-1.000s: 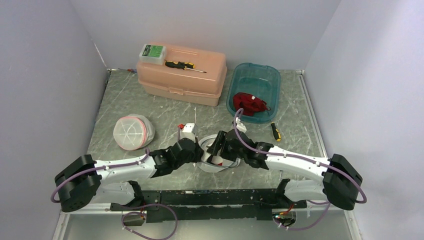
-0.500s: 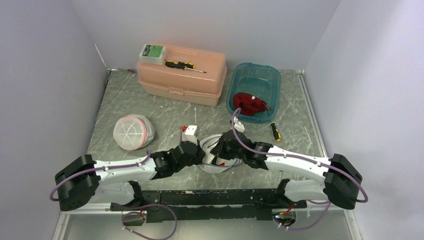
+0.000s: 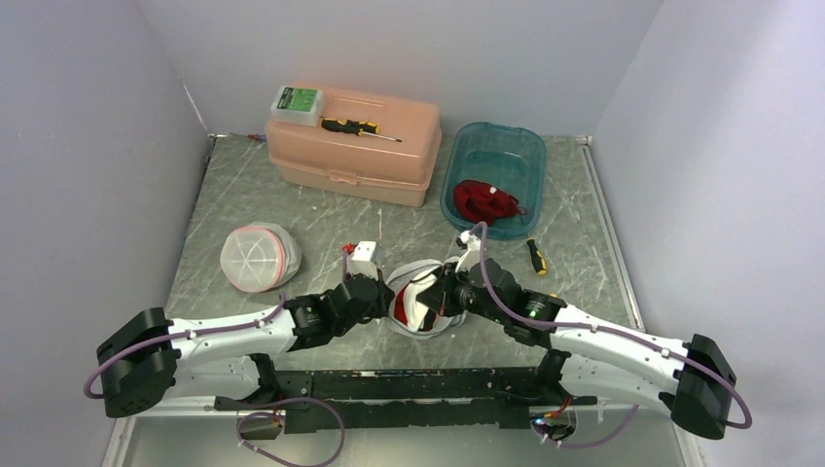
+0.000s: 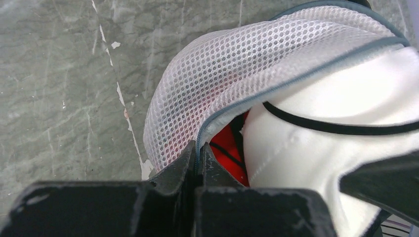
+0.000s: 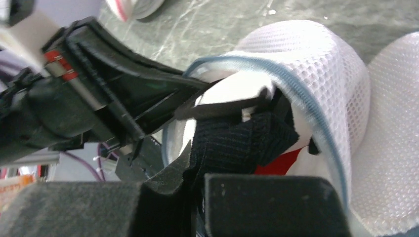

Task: Unzip the laundry bag and remove the bra
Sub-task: Pick up the bra from the laundry bag.

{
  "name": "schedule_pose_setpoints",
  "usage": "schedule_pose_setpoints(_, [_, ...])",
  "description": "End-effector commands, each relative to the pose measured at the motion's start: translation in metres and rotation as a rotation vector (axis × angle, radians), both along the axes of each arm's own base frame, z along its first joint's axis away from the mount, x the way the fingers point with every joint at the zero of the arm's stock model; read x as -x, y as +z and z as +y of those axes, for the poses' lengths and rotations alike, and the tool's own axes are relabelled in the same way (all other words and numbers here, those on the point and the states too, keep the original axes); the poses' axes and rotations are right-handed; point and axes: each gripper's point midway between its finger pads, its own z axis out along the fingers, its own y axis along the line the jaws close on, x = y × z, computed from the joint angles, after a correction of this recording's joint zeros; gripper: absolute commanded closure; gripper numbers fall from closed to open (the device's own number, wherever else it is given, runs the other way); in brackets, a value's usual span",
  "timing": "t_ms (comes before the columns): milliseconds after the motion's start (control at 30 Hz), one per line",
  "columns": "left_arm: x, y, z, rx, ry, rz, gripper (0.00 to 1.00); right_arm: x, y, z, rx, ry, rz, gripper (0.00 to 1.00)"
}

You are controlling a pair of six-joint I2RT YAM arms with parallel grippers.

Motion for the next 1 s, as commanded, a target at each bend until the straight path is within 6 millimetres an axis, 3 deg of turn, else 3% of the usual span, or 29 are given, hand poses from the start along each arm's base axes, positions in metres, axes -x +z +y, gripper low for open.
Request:
schedule_pose_setpoints(0, [-0.004, 0.006, 0.002, 0.005, 0.034, -0.016, 0.97, 0.008, 0.048, 0.015, -0.139, 0.145, -0.174, 1.00])
schedule_pose_setpoints(233, [-0.005, 0.012, 0.001, 0.004, 0.040, -0.011, 0.97, 0.032, 0.092, 0.020, -0.265, 0.310, -0.258, 1.00])
schedule_pose_setpoints(367, [-0.004, 0.014, 0.005, 0.007, 0.050, -0.003, 0.97, 0.037, 0.112, 0.020, -0.253, 0.362, -0.290, 1.00])
schedule_pose_setpoints(600, [-0.004, 0.023, 0.012, 0.010, 0.077, -0.009, 0.97, 0.038, 0.158, 0.008, -0.230, 0.371, -0.389, 1.00])
schedule_pose_setpoints(967, [0.000, 0.043, 0.009, 0.048, 0.067, 0.006, 0.82, 0.020, 0.230, -0.031, -0.069, 0.250, -0.557, 1.00])
